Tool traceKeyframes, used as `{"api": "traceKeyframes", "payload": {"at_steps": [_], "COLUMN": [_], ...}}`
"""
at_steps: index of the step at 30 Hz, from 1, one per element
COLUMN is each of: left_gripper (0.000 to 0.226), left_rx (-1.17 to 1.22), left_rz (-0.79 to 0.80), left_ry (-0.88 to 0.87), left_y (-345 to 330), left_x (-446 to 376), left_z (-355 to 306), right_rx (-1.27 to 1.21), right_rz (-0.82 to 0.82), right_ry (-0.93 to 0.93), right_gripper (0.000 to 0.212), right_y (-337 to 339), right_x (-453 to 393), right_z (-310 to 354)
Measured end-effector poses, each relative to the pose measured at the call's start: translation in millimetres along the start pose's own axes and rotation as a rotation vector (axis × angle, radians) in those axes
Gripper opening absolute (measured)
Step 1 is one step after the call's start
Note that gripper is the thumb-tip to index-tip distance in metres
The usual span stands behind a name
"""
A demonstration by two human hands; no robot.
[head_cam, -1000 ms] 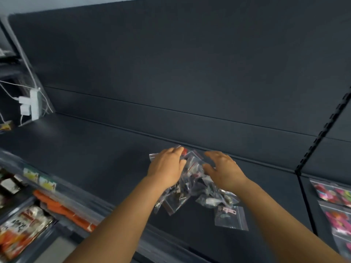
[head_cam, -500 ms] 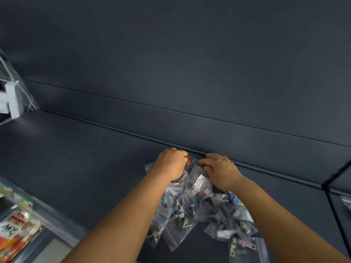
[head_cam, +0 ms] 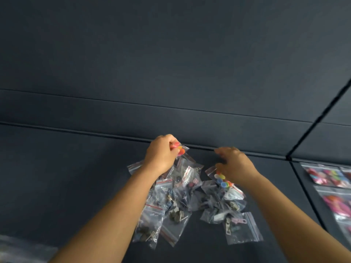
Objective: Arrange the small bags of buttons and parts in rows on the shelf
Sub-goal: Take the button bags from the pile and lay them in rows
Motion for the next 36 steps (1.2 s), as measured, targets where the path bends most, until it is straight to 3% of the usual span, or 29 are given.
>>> {"api": "traceKeyframes", "payload": {"at_steps": [5,8,12,20,23,29,34,36], "left_gripper": [0.013,0.025,0.032,0.023,0.014,0.007,0.004,0.006], "left_rx": [0.254,0.354,0.433,0.407,0.37,0.366,0.463,0.462], "left_rz": [0.048,0.152,0.226,0.236,0.225,0.152,0.063,0.039], "left_ry": [-0.029,-0.022,0.022,-0.005,-0.014,0.05,0.127,0.14], "left_y": [-5,-17,-30,-42,-44,-52,-69,-82], "left_x": [12,24,37,54,59,73,89,99], "left_z": [-25,-34,-39,-62,-67,-72,-97,-113], "right_rx": [0.024,0.021,-0.084,-0.032,0.006,0.04,-0.551,-0.777], "right_rz": [0.037,0.045,0.035,-0.04,0.019,-0.026,-0.24,-0.226], "right_ry": [-0.154,-0.188,-0.263,-0.236,-0.181,-0.09,-0.137,-0.143], "right_gripper": [0.039,0.015,0.002,0.027,0.012,0.024,0.01,0.014], "right_y": [-2,-2,-2,0,1,4,32,44], "right_x": [16,21,32,51,52,62,72,78], "right_z": [-8,-4,-4,-6,-8,-23,-65,-87]}}
Point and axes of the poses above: each hand's wrist, its own x-axis away from the middle knuckle, its own y-axis out of the back of the hand, z = x × y, the point moved 3 cm from there along -x, towards the middle knuckle, and after that the axes turned 7 degrees about x, right-handed, at the moved point
